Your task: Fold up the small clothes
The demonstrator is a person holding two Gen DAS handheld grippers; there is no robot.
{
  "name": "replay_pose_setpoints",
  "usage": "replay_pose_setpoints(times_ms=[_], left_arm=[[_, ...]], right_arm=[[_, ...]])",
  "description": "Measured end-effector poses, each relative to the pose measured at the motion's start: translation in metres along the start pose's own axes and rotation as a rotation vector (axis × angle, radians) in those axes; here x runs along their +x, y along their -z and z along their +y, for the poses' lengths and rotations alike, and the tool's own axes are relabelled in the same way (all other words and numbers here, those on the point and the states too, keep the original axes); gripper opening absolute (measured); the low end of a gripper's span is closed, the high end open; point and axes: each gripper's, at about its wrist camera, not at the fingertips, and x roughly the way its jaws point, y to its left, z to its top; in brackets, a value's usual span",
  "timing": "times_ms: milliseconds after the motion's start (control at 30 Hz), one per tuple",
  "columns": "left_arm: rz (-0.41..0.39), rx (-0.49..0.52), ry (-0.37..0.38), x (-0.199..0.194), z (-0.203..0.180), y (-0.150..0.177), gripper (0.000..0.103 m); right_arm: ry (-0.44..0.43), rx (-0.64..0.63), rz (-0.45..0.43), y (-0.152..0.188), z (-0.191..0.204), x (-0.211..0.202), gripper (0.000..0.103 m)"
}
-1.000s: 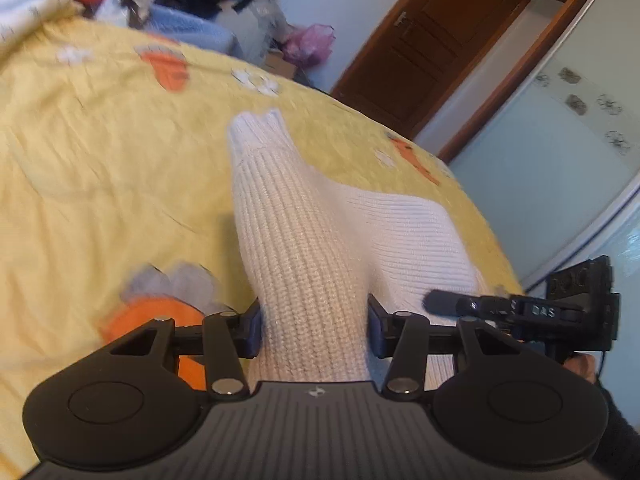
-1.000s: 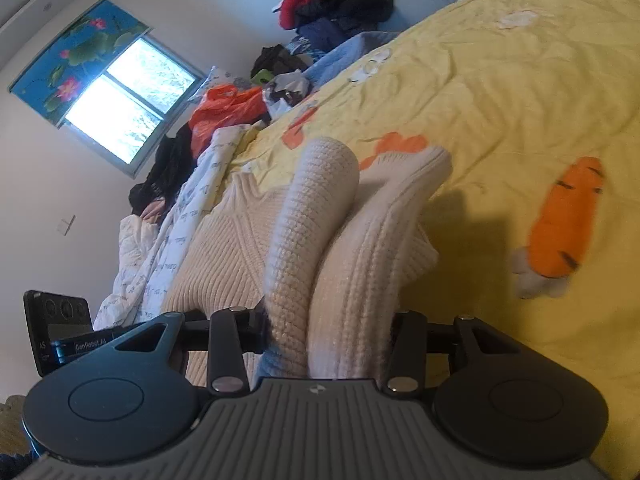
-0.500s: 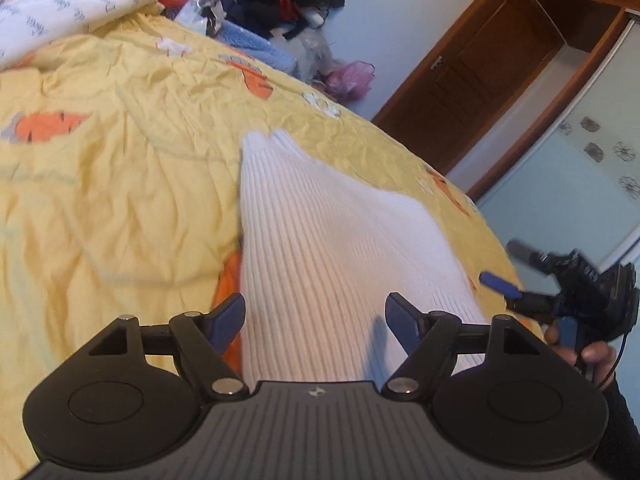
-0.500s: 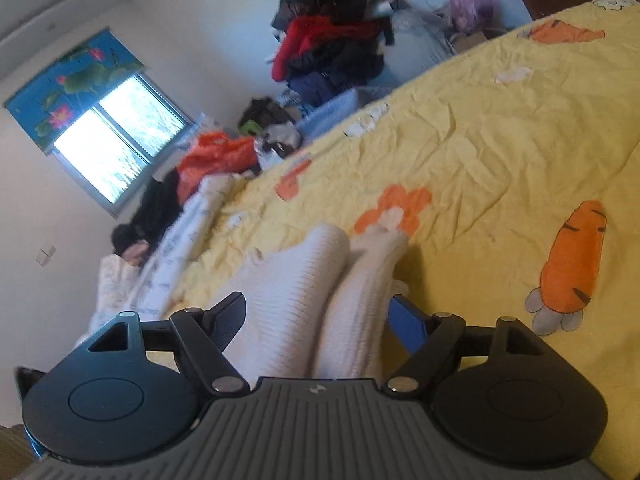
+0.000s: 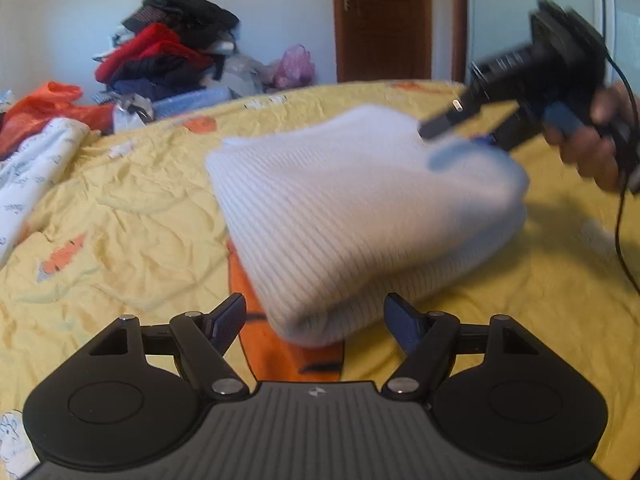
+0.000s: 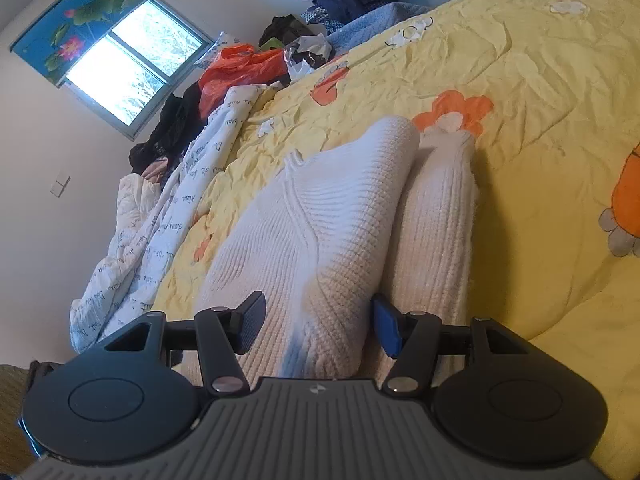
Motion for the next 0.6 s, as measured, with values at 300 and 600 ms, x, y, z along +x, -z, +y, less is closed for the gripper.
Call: replay_pose_setpoints(times_ms=[300, 600], left_arm=[[-0.083, -0.006, -0.088, -0.002, 0.001, -0.015, 0.027], [-0.056, 0.103, -0.116, 0.011, -0.017, -0.001, 0.026]], right_arm=[[0.008, -0.074, -0.017, -0.006, 0.013, 0.002, 0.021], [0.008, 0.068, -0.092, 0.034, -0.043, -0.022, 0.03]])
